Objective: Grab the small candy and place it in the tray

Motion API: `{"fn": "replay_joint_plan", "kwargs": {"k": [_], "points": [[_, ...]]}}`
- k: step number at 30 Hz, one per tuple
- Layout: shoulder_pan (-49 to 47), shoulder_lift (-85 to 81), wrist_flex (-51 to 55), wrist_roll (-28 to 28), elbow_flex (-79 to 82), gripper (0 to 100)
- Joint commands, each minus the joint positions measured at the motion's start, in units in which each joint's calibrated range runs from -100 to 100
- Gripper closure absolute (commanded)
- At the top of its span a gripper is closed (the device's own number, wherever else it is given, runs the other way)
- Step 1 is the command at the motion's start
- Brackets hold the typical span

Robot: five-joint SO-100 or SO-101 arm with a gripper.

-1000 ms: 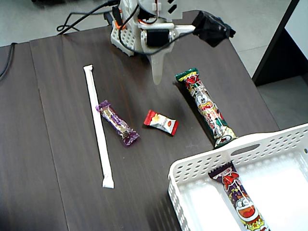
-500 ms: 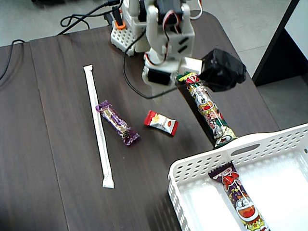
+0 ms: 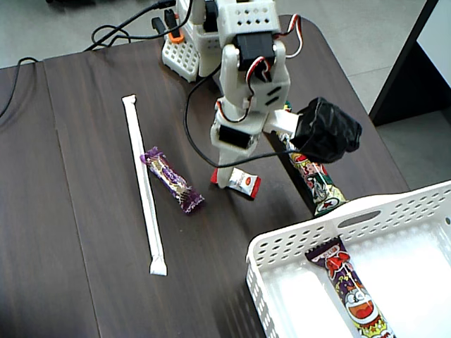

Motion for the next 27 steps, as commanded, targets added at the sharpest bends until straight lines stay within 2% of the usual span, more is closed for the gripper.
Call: {"fn": "replay_joint_plan", "kwargs": {"k": [1,9,27], "points": [[-1.44,1.9,0.05,-0.23,-7.67,73],[-1.52,7.35,0.39,0.19,-9.86,73],[-1.37,8.01,-0.21,0.25,-5.84,73]]}}
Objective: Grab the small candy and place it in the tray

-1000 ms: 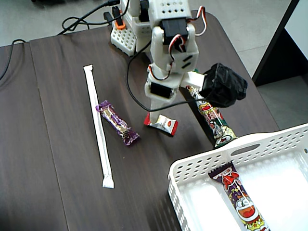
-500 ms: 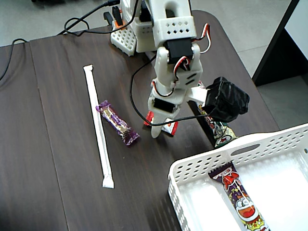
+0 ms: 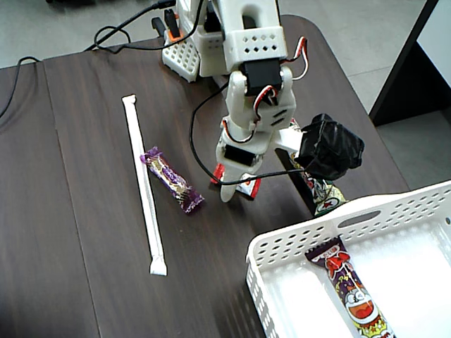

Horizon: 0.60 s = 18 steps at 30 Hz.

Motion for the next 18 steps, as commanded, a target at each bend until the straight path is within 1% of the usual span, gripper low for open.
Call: {"fn": "replay_joint_plan", "kwargs": {"k": [1,18], "points": [[-0.4,-1.0,-0.12,0.25,-0.33,73],[-0.47,3.69,-1.75,0.3,-0.23,74]]}}
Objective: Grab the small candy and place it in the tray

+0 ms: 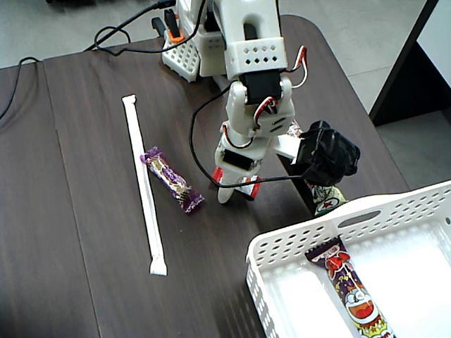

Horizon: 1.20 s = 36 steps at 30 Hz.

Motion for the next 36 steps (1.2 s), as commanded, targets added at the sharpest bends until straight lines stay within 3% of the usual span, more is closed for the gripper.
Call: {"fn": "replay_joint_plan", "kwargs": {"k": [1,7,15,27,31,36], "points": [[-0.32,-0.48,-0.3,0.35,-1.3,74],[-0.39,-0.48,-0.3,0.35,-1.21,76],[-1.64,-0.56,-4.67,0.35,-1.3,89],[-1.13,-0.65,-4.32,0.35,-2.4,90],[-0.98,-0.65,-4.67,0.4,-5.23,99],[-0.91,-0.65,-4.24,0.4,-8.43,99]]}}
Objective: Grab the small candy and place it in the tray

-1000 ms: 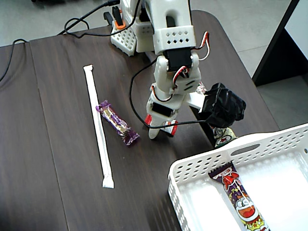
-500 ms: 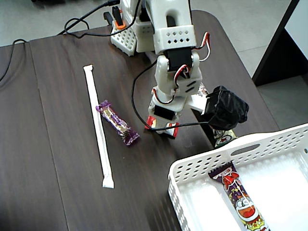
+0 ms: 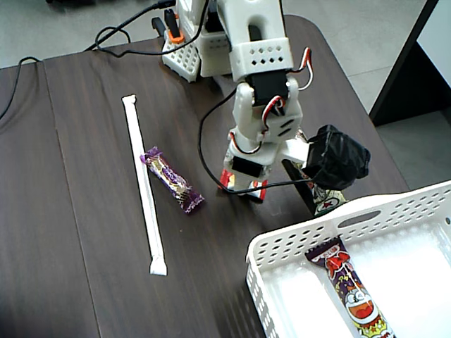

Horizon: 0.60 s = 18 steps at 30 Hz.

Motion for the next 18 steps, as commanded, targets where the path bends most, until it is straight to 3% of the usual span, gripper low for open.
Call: {"fn": "replay_joint_plan", "kwargs": {"k": [1,18], "points": [[0.59,-0.9,-0.31,0.15,-6.31,99],[5.01,-25.85,8.08,0.09,-10.42,99]]}}
